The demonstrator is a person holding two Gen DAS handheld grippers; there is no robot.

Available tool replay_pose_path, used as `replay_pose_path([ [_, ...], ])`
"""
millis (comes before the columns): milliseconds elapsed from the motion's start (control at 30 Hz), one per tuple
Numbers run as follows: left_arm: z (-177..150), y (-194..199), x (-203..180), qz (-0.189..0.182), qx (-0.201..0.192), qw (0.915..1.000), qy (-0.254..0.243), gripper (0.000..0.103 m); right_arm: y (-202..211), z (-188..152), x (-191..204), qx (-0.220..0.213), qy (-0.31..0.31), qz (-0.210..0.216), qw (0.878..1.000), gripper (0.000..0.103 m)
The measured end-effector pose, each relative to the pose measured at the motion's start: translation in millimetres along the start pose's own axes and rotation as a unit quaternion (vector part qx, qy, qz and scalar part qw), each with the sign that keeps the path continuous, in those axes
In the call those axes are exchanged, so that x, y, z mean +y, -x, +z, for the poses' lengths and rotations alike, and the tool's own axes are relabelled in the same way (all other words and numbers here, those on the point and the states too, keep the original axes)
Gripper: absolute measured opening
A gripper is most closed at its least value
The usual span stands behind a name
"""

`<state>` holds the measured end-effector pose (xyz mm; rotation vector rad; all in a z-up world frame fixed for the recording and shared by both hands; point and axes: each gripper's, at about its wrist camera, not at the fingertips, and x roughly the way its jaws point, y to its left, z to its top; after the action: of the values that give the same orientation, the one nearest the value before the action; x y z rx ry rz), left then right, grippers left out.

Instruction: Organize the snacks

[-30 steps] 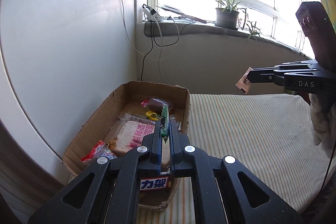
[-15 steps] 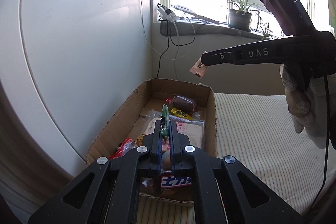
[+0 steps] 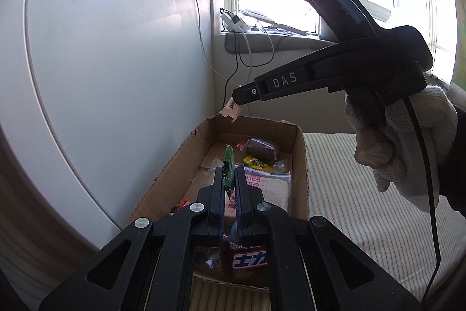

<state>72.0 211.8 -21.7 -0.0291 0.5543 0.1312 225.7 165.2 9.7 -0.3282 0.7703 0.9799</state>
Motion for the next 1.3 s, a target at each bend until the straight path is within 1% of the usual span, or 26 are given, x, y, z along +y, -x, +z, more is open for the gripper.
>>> replay_pose_path([
  [600, 2.4, 5.2, -0.3, 0.008, -0.008, 0.9999, -0.006, 0.006, -6.9, 7.5, 2.0, 0.006, 0.006, -0.001, 1.0, 0.008],
  [667, 2.6, 5.6, -0.7, 0.01, -0.008, 0.9999, -0.006, 0.01, -7.4, 7.5, 2.1, 0.009, 0.009, -0.001, 1.0, 0.008],
  [700, 2.8, 6.0, -0.5, 0.013, -0.009, 0.9999, -0.006, 0.014, -7.5, 7.4, 2.2, 0.009, 0.009, -0.003, 1.0, 0.008],
  [833, 3.7, 6.9, 0.4, 0.015, -0.01, 0.9998, -0.005, 0.015, -8.0, 8.0, 2.7, 0.009, 0.009, -0.007, 1.0, 0.013],
  [1000, 3.6, 8.1, 1.3, 0.018, -0.01, 0.9998, -0.003, 0.015, -8.6, 7.3, 0.8, 0.011, 0.008, -0.008, 1.0, 0.014],
  [1067, 3.7, 8.9, 1.1, 0.019, -0.01, 0.9998, -0.003, 0.015, -9.1, 6.4, 0.7, 0.014, 0.009, -0.008, 1.0, 0.018],
  [1100, 3.7, 9.6, 1.0, 0.021, -0.011, 0.9997, -0.003, 0.019, -9.1, 5.8, 0.7, 0.015, 0.009, -0.008, 1.0, 0.029],
  [1133, 3.5, 10.1, 0.8, 0.022, -0.012, 0.9997, -0.004, 0.021, -8.5, 4.8, 1.1, 0.015, 0.01, -0.008, 1.0, 0.042],
  [1200, 3.8, 11.2, 0.0, 0.023, -0.011, 0.9997, -0.004, 0.021, -6.2, 2.6, 3.0, 0.011, 0.016, -0.013, 1.0, 0.052],
  [1233, 4.1, 11.5, -0.1, 0.024, -0.011, 0.9997, -0.004, 0.022, -5.5, 1.7, 3.8, 0.011, 0.017, -0.015, 1.0, 0.054],
  [1267, 4.1, 12.3, -0.2, 0.024, -0.011, 0.9996, -0.003, 0.024, -5.0, 1.1, 4.0, 0.012, 0.017, -0.017, 1.0, 0.056],
  [1300, 4.2, 13.5, -0.5, 0.025, -0.011, 0.9996, -0.003, 0.031, -3.8, 0.3, 4.4, 0.012, 0.017, -0.019, 1.0, 0.062],
])
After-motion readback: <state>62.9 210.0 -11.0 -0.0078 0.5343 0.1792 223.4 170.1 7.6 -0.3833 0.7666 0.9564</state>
